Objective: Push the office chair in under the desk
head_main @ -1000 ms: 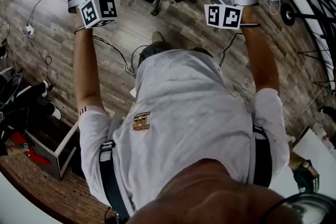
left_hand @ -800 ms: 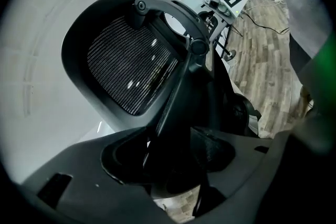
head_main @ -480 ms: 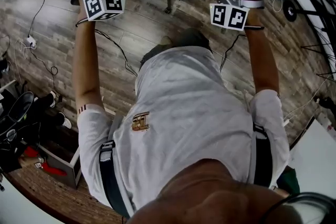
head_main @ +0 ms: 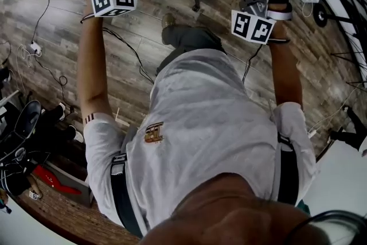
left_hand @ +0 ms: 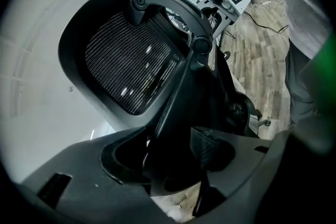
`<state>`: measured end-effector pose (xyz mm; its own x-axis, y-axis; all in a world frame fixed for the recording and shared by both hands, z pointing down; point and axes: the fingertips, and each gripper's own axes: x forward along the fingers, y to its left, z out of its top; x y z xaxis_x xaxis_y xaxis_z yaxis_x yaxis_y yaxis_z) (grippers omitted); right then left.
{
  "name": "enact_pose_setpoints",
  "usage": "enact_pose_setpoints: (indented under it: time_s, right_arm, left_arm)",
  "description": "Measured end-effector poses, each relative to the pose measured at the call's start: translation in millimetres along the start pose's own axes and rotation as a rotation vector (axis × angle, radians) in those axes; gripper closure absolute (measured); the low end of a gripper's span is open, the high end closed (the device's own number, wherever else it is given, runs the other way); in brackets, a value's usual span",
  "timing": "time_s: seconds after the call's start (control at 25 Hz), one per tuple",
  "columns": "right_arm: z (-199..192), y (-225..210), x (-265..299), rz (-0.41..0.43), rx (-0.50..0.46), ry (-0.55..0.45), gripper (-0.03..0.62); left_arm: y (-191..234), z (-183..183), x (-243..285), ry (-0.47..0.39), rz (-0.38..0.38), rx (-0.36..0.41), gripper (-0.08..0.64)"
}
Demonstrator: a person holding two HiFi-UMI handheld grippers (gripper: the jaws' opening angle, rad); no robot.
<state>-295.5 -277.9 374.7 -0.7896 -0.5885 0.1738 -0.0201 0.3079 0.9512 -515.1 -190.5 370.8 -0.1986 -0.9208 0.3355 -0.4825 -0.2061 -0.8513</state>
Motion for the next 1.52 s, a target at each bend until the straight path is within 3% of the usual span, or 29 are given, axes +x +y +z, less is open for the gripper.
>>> enact_pose_setpoints:
  time_s: [0.24,0.44,1.52]
  right_arm:
    - [38,3,63,-0.024,0.017,0.041,0.383]
    - [52,-2,95,-0.052,0.025,0.085,0.383]
    - [56,-25,201,-0.062,0.078,0.355,0.383]
  left_arm:
    - [39,-60,38,-0.061,-0.041,0.008,0.285]
    - [64,-83,62,-0.108,-0.057,0.023,0.285]
    - [132,-129,164,-0.259,-0.115,0.077,0.285]
